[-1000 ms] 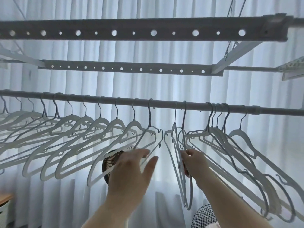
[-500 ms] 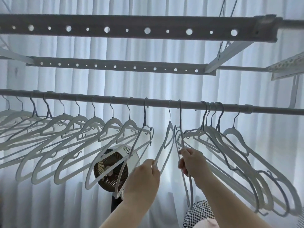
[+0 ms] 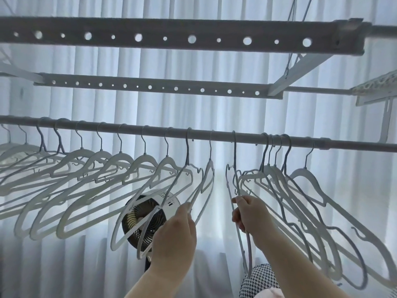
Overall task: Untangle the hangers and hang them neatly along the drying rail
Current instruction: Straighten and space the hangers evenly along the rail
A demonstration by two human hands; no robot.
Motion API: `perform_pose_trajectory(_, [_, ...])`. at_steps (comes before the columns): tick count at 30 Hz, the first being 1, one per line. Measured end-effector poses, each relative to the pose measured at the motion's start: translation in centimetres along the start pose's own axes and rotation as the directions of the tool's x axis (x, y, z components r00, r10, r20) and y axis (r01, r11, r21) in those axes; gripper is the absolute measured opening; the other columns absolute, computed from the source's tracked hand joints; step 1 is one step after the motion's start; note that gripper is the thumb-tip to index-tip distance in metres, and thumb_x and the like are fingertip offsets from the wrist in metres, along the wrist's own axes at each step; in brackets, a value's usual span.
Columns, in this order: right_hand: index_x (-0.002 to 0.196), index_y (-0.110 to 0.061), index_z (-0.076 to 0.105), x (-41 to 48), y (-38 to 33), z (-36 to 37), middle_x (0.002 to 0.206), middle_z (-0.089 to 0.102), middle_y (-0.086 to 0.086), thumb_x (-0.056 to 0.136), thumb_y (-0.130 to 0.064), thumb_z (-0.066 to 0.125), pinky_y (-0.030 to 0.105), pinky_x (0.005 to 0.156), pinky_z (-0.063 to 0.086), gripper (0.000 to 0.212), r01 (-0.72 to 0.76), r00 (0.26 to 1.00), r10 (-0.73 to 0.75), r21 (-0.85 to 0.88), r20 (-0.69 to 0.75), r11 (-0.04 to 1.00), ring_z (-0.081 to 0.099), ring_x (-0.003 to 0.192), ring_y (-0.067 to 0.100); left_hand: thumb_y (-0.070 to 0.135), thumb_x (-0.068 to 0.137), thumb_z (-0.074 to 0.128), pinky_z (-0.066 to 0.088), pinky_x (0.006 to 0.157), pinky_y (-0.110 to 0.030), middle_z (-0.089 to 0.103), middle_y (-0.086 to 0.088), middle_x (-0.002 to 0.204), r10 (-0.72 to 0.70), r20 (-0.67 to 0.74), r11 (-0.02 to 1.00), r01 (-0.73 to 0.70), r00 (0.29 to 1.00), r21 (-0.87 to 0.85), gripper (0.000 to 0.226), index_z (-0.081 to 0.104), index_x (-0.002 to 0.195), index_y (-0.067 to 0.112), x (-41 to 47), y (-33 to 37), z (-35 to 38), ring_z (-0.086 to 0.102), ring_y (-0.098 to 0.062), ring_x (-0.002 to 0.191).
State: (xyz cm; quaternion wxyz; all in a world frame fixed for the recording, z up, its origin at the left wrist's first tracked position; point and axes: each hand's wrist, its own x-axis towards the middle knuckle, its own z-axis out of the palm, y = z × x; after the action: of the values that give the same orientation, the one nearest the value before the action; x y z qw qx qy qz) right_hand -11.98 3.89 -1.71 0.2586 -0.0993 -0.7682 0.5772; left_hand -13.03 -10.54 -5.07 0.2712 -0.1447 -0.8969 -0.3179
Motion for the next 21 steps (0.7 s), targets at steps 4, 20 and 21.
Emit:
perform_pose_trajectory(4, [0.083,-0.010,0.051,0.2,0.0,0.5,0.049,0.048,0.005,0.097,-0.010,0.034,0.011,0.027,0.026,0.022,-0.001,1.000,0.001,0.001,-0.005,1.000,0.031,0.019,0.002,0.020,0.098,0.024,0.037,0.088,-0.024,0.061,0.002,0.122,0.001,0.005,1.000,-0.001,1.000,-0.008,0.040,0.030,0.138,0.023,0.0,0.2,0.1,0.053,-0.019,0.114])
perform_pose_trajectory(20, [0.073,-0.016,0.048,0.5,0.4,-0.3,0.047,0.048,0.003,0.096,-0.009,0.034,0.012,0.028,0.027,0.029,-0.002,0.997,0.006,0.057,-0.078,0.998,0.033,0.021,0.002,0.025,0.097,0.029,0.037,0.090,-0.024,0.059,0.000,0.126,-0.029,0.015,0.992,0.030,0.999,-0.123,0.039,0.034,0.136,0.024,-0.5,1.3,0.1,0.051,-0.020,0.119])
perform_pose_trajectory(21, [0.073,-0.016,0.048,0.4,0.5,-0.4,0.047,0.048,0.004,0.096,-0.009,0.034,0.012,0.028,0.027,0.028,-0.004,0.997,0.009,0.057,-0.081,0.998,0.033,0.021,0.002,0.027,0.097,0.031,0.037,0.091,-0.024,0.058,0.000,0.127,-0.030,0.023,0.990,0.033,0.999,-0.139,0.039,0.035,0.136,0.024,-0.6,1.4,0.1,0.051,-0.020,0.120])
